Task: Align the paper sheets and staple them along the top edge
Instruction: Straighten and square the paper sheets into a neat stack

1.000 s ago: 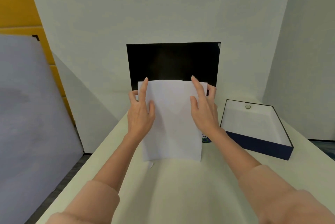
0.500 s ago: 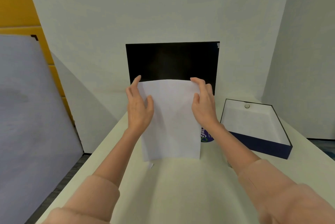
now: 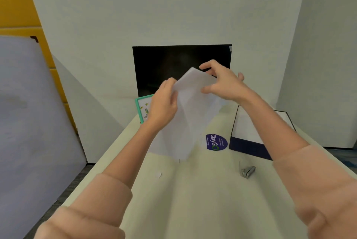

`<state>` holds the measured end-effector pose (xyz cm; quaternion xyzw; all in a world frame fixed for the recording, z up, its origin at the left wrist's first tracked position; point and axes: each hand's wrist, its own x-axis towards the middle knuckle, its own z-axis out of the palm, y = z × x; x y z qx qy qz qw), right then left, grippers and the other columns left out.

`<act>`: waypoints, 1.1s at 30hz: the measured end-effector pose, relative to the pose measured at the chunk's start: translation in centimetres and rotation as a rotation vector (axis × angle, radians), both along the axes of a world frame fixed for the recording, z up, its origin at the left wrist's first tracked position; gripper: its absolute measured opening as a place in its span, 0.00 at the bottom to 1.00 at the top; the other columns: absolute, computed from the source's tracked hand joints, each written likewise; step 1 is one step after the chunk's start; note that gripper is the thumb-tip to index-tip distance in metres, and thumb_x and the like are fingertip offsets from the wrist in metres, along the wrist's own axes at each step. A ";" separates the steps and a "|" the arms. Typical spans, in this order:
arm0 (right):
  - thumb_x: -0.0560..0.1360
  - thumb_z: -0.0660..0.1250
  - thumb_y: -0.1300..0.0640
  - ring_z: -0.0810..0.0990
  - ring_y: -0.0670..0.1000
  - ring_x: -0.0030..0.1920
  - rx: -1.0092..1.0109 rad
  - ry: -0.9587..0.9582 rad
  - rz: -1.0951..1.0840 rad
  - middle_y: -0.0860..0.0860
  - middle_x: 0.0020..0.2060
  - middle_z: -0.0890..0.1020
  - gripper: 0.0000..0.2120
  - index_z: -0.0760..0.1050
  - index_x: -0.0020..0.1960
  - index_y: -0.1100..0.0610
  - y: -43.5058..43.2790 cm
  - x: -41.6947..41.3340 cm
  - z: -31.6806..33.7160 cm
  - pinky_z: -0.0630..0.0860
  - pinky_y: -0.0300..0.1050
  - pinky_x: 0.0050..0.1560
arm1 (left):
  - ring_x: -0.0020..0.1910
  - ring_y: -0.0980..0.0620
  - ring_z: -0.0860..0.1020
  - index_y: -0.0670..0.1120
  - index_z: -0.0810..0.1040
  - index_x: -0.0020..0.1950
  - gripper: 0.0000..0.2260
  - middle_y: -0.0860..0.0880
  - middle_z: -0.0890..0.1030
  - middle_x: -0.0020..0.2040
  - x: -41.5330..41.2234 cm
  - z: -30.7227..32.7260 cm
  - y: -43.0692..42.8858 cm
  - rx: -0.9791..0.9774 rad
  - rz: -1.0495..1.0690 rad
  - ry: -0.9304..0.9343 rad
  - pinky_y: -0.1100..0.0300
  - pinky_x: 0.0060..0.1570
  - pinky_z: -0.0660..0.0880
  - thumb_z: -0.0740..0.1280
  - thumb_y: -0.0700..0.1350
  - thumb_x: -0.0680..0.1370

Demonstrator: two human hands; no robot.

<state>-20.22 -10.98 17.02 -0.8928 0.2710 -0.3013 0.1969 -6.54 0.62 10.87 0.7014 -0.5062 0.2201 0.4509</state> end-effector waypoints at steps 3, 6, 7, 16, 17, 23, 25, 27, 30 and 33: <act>0.65 0.68 0.56 0.80 0.56 0.51 0.071 0.000 0.117 0.52 0.44 0.83 0.11 0.78 0.47 0.51 0.2 -0.7 0.3 0.71 0.58 0.59 | 0.42 0.44 0.75 0.42 0.71 0.54 0.05 0.45 0.74 0.49 -0.9 0.6 -0.4 0.089 0.008 -0.178 0.49 0.42 0.72 0.59 0.39 0.79; 0.73 0.65 0.62 0.80 0.53 0.49 0.146 -0.142 0.076 0.52 0.47 0.83 0.11 0.81 0.53 0.53 -0.3 -1.4 -1.5 0.77 0.49 0.52 | 0.44 0.46 0.76 0.45 0.70 0.55 0.06 0.47 0.76 0.51 -0.6 0.0 0.0 0.149 0.043 -0.207 0.54 0.41 0.71 0.59 0.44 0.80; 0.74 0.65 0.63 0.79 0.52 0.50 0.184 -0.202 0.038 0.51 0.48 0.82 0.13 0.80 0.57 0.55 -0.7 -1.8 -2.1 0.76 0.48 0.54 | 0.44 0.46 0.77 0.45 0.70 0.55 0.07 0.48 0.77 0.50 -0.1 -0.3 0.4 0.172 0.100 -0.201 0.55 0.40 0.70 0.59 0.47 0.80; 0.75 0.66 0.65 0.81 0.56 0.50 0.777 -0.463 -0.025 0.56 0.54 0.82 0.15 0.75 0.62 0.60 -3.7 -3.4 -8.6 0.78 0.48 0.45 | 0.47 0.42 0.80 0.47 0.73 0.52 0.13 0.48 0.79 0.42 5.8 -2.7 4.3 -0.051 0.232 0.530 0.49 0.47 0.78 0.71 0.50 0.72; 0.75 0.66 0.65 0.81 0.57 0.49 0.815 -0.481 -0.017 0.56 0.54 0.82 0.16 0.75 0.62 0.60 -3.6 -3.1 -9.4 0.78 0.47 0.43 | 0.47 0.42 0.80 0.48 0.72 0.55 0.14 0.50 0.77 0.42 5.9 -3.0 4.3 -0.089 0.175 0.584 0.48 0.47 0.79 0.71 0.48 0.72; 0.75 0.67 0.63 0.79 0.56 0.53 0.776 -0.437 -0.032 0.57 0.59 0.79 0.15 0.71 0.61 0.56 -2.3 -1.5 -14.2 0.78 0.53 0.54 | 0.61 0.53 0.71 0.52 0.60 0.74 0.29 0.49 0.70 0.68 4.7 -6.9 4.5 -0.041 0.087 0.322 0.62 0.59 0.67 0.65 0.37 0.76; 0.77 0.66 0.61 0.77 0.54 0.55 0.637 -0.417 -0.072 0.55 0.62 0.76 0.22 0.63 0.67 0.54 -1.9 -1.4 -15.2 0.75 0.48 0.52 | 0.63 0.49 0.71 0.52 0.58 0.75 0.28 0.46 0.69 0.66 4.2 -8.5 4.5 0.020 0.119 0.290 0.62 0.56 0.67 0.63 0.36 0.78; 0.77 0.64 0.63 0.73 0.54 0.62 0.450 -0.452 -0.113 0.53 0.67 0.70 0.30 0.54 0.74 0.50 -1.3 -1.3 -15.4 0.71 0.44 0.57 | 0.60 0.48 0.73 0.54 0.58 0.75 0.27 0.45 0.69 0.62 4.1 -9.5 4.5 0.052 0.163 0.283 0.58 0.52 0.72 0.61 0.38 0.79; 0.79 0.60 0.64 0.75 0.53 0.51 0.137 -0.377 -0.120 0.47 0.61 0.64 0.36 0.47 0.77 0.42 -0.9 -1.1 -15.3 0.72 0.40 0.50 | 0.55 0.48 0.75 0.57 0.58 0.75 0.27 0.46 0.67 0.59 4.2 -9.8 4.6 0.059 0.177 0.246 0.51 0.49 0.79 0.61 0.39 0.80; 0.81 0.57 0.61 0.75 0.51 0.41 -0.049 -0.245 -0.113 0.48 0.62 0.63 0.28 0.56 0.76 0.41 -1.3 -1.2 -15.5 0.74 0.36 0.41 | 0.57 0.50 0.74 0.56 0.61 0.75 0.26 0.46 0.65 0.62 4.3 -10.1 4.8 0.046 0.182 0.173 0.50 0.52 0.79 0.61 0.38 0.79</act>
